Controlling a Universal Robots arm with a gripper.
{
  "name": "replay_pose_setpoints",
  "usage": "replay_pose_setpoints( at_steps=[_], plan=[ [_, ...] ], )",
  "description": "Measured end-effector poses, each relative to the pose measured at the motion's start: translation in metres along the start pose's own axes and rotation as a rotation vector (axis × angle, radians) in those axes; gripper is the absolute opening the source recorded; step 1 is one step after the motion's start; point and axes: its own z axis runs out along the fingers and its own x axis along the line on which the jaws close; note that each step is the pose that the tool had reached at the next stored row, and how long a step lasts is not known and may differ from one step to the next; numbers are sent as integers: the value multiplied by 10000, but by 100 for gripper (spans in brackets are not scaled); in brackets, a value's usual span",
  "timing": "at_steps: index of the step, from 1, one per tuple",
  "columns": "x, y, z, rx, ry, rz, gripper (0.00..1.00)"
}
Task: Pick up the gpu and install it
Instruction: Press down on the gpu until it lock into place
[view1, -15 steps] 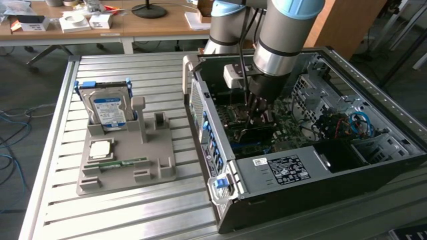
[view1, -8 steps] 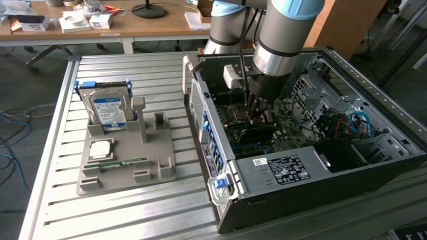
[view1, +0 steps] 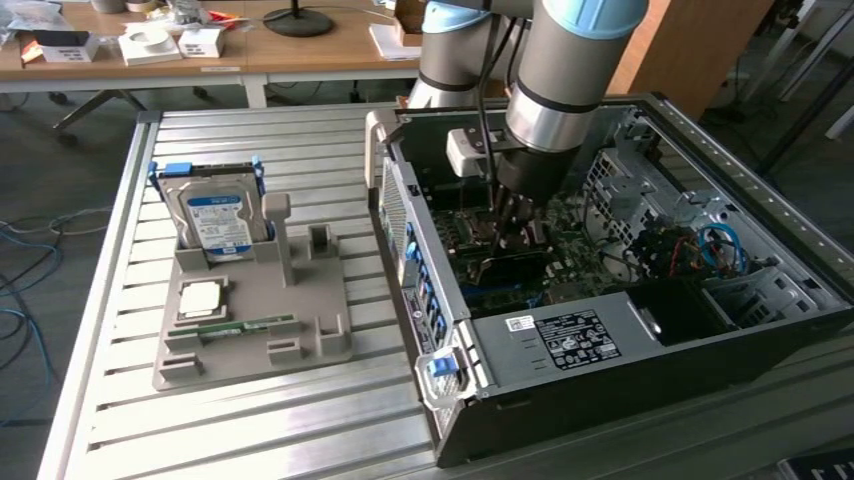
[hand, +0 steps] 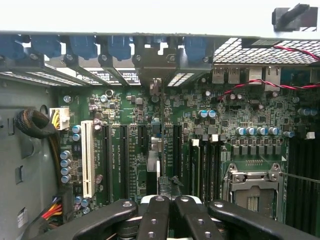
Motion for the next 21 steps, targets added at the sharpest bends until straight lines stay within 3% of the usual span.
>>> replay_pose_setpoints(
  at_steps=[21],
  plan=[
    [3, 34, 49, 0, 0, 0, 11]
  ],
)
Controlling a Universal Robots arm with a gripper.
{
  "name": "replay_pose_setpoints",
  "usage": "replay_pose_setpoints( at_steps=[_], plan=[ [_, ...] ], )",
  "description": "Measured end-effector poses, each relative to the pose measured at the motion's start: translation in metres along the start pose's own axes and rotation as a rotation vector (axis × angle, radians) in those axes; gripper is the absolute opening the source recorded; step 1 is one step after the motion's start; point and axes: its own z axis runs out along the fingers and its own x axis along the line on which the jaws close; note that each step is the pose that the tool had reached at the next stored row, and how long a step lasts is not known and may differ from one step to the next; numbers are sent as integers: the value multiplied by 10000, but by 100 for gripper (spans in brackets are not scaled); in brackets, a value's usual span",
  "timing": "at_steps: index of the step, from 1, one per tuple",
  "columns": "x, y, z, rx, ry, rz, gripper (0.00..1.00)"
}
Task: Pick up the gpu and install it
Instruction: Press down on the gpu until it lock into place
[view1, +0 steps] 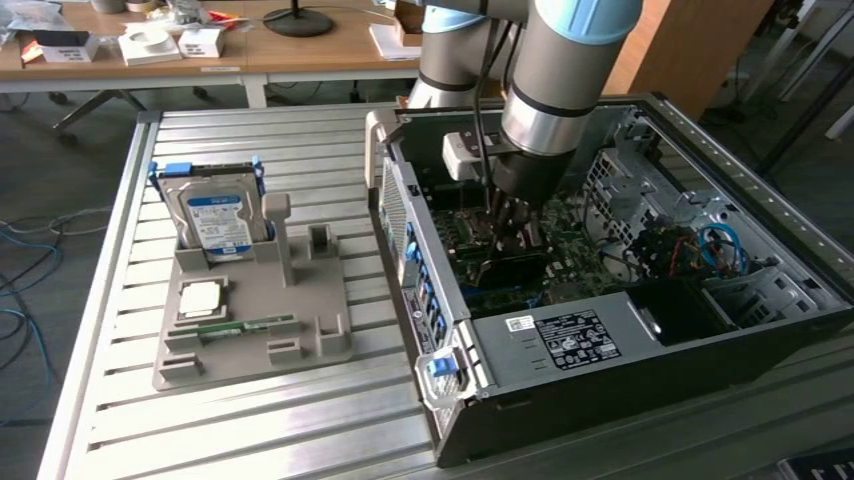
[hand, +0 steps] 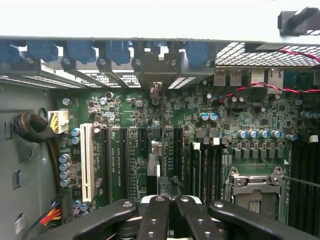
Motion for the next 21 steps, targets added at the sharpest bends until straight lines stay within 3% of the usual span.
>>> replay_pose_setpoints(
  at_steps=[4, 6, 7, 10, 13, 17, 21],
  plan=[
    [-4, 0, -29, 11, -25, 2, 11],
    [-4, 0, -74, 2, -3, 2, 11],
    [-7, -1, -146, 1, -2, 1, 11],
    [-24, -7, -525, 1, 0, 0, 11],
    [-29, -9, -644, 1, -1, 0, 11],
    [-32, -10, -718, 1, -1, 0, 11],
    [-33, -10, -721, 1, -1, 0, 11]
  ],
)
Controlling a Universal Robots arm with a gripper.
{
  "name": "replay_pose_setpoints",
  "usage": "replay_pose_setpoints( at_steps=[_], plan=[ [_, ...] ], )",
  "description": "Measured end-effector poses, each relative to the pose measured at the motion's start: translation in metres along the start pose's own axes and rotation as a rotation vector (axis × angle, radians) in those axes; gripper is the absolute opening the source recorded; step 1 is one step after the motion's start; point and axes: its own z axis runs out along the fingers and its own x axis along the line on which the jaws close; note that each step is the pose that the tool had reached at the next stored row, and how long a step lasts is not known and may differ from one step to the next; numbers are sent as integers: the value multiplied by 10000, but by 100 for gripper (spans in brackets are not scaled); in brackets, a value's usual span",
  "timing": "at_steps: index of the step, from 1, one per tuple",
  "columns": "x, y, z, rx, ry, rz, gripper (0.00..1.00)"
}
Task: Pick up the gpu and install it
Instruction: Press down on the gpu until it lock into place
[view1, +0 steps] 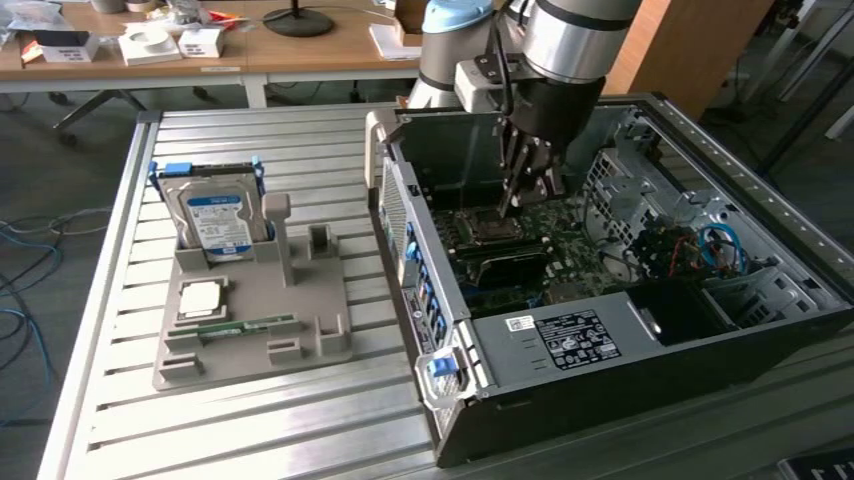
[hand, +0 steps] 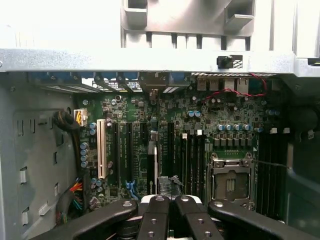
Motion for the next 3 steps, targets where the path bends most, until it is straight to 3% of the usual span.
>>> replay_pose_setpoints(
  at_steps=[3],
  plan=[
    [0, 0, 0, 0, 0, 0, 11]
  ],
)
